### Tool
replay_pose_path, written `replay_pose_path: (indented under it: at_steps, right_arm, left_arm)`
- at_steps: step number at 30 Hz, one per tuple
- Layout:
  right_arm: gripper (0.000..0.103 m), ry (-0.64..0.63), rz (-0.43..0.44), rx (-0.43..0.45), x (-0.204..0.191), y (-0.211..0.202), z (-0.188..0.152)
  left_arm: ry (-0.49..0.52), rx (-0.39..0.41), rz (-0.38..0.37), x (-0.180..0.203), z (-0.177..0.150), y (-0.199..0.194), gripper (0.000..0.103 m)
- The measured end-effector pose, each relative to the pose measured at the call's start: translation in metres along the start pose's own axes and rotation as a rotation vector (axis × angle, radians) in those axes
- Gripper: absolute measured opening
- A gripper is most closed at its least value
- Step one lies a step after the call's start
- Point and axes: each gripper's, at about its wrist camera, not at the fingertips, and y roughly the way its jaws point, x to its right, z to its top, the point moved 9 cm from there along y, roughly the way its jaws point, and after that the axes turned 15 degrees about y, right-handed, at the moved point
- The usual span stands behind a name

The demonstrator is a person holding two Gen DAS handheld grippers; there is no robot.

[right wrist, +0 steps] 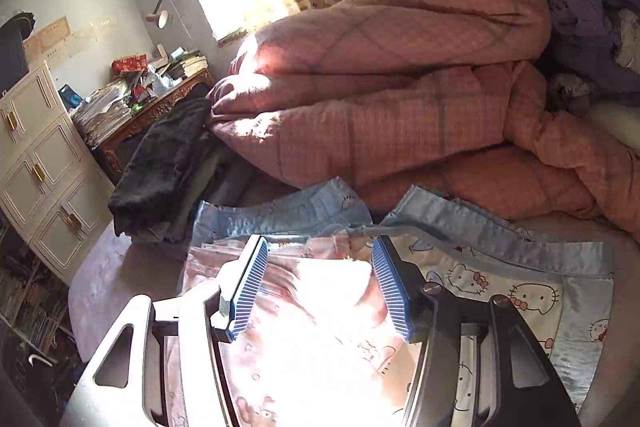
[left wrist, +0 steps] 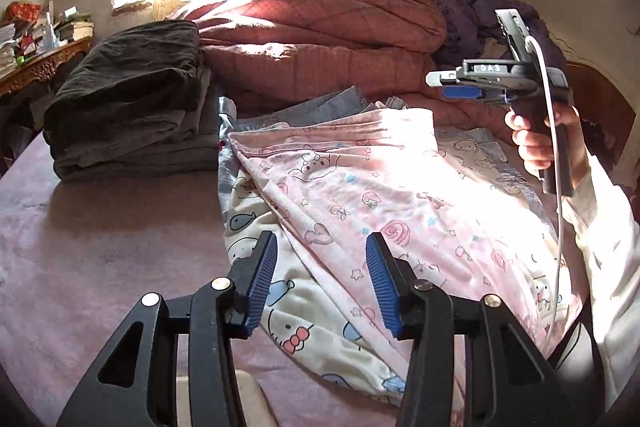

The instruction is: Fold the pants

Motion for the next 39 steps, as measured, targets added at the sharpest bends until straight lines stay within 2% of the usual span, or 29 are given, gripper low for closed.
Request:
replay_pose_path:
  at_steps: [2,5,7,9,10,11,13,17,19,23,28,30,32,34,35,36,39]
  right_arm:
    - [0.057,-0.052,-0.022,-0.046,0.014,0.012,-0.015]
    - [0.057,-0.124,-0.051,-0.063,0.029,0.023,-0.034]
    - [0.057,-0.131,-0.002,-0.083,0.034,0.026,-0.04]
    - [0.057,-0.133,0.005,-0.095,0.039,0.03,-0.044]
    - [0.049,-0.139,0.0,-0.103,0.039,0.034,-0.046]
    - [0.025,-0.147,-0.003,-0.108,0.038,0.038,-0.046]
    - [0.004,-0.163,-0.022,-0.103,0.037,0.047,-0.043]
    - [0.003,-0.134,-0.058,-0.041,0.031,0.059,-0.022]
    - [0.003,-0.096,-0.062,-0.022,0.029,0.063,-0.013]
    - [0.003,-0.045,-0.119,-0.021,0.038,0.081,-0.007]
    - [0.002,-0.002,-0.213,-0.019,0.063,0.104,-0.01]
    - [0.002,0.013,-0.275,0.008,0.075,0.105,-0.006]
    - [0.002,0.035,-0.283,0.034,0.085,0.1,0.0]
    - [0.002,0.077,-0.232,0.055,0.087,0.087,0.005]
    - [0.003,0.094,-0.208,0.068,0.086,0.078,0.007]
    - [0.003,0.103,-0.183,0.077,0.083,0.068,0.008]
    - [0.003,0.088,-0.135,0.106,0.067,0.032,0.007]
  left_arm:
    - [-0.049,-0.067,-0.036,-0.012,0.01,0.029,0.042]
    - [-0.095,-0.153,-0.034,-0.027,0.014,0.063,0.037]
    - [-0.117,-0.198,-0.048,-0.031,0.012,0.082,0.03]
    - [-0.122,-0.217,-0.051,-0.032,0.01,0.092,0.001]
    - [-0.117,-0.213,-0.056,-0.031,0.011,0.094,0.0]
    - [-0.11,-0.193,-0.05,-0.031,0.013,0.094,0.0]
    - [-0.077,-0.172,0.009,-0.032,0.017,0.089,0.0]
    - [-0.051,-0.157,0.097,-0.045,0.025,0.08,0.0]
    - [-0.017,-0.178,0.128,-0.049,0.024,0.081,0.0]
    - [0.012,-0.261,0.153,-0.053,0.002,0.093,0.0]
    - [0.014,-0.301,0.148,-0.051,-0.017,0.107,0.0]
    - [0.041,-0.295,0.177,-0.052,-0.015,0.104,0.0]
    - [0.067,-0.27,0.204,-0.052,-0.01,0.097,0.0]
    - [0.082,-0.215,0.205,-0.049,-0.002,0.085,0.005]
    - [0.094,-0.177,0.215,-0.046,0.004,0.074,0.012]
    - [0.101,-0.147,0.231,-0.045,0.009,0.066,0.014]
    - [0.092,-0.023,0.313,-0.045,0.026,0.032,0.014]
